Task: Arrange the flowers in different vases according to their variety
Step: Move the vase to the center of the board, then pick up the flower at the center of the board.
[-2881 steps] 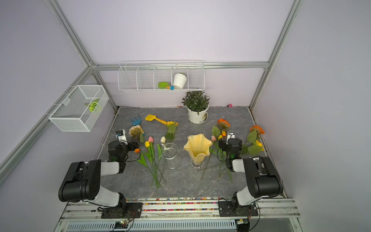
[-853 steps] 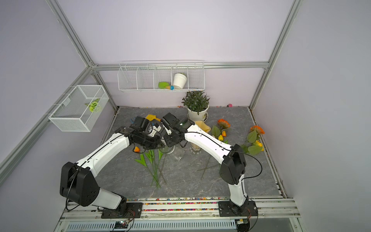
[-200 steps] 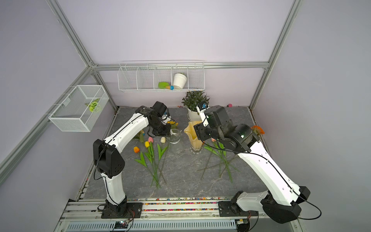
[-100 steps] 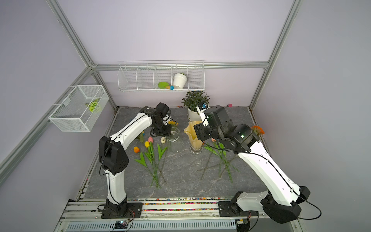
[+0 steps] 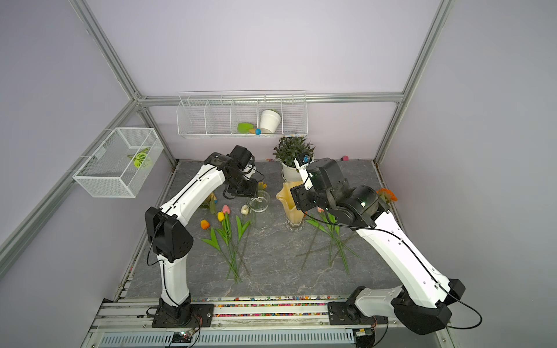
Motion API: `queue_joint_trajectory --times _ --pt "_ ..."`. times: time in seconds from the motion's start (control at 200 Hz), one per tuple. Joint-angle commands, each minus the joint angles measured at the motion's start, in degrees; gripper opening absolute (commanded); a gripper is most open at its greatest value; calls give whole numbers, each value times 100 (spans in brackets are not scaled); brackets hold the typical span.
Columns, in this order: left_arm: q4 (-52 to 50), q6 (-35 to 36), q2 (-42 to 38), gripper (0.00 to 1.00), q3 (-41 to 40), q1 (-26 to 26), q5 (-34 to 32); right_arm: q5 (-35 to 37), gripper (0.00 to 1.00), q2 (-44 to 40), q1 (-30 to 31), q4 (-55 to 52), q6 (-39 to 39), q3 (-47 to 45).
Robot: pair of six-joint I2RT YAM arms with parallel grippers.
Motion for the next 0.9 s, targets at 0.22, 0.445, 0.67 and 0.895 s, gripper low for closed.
queue_joint_trajectory --times 0.22,0.445,0.67,0.895 --pt "-764 322 -296 68 1198 -75 110 -11 76 -2 -289 -48 303 126" --pt "-578 569 -1263 100 1431 -75 -25 411 76 -187 -1042 -190 1082 -240" --pt "2241 508 -3464 100 -1792 -75 190 101 75 -648 -2572 -125 1822 -1931" --pt "3923 355 -4903 100 -3996 -68 563 -886 63 -359 -3115 540 1736 -3133"
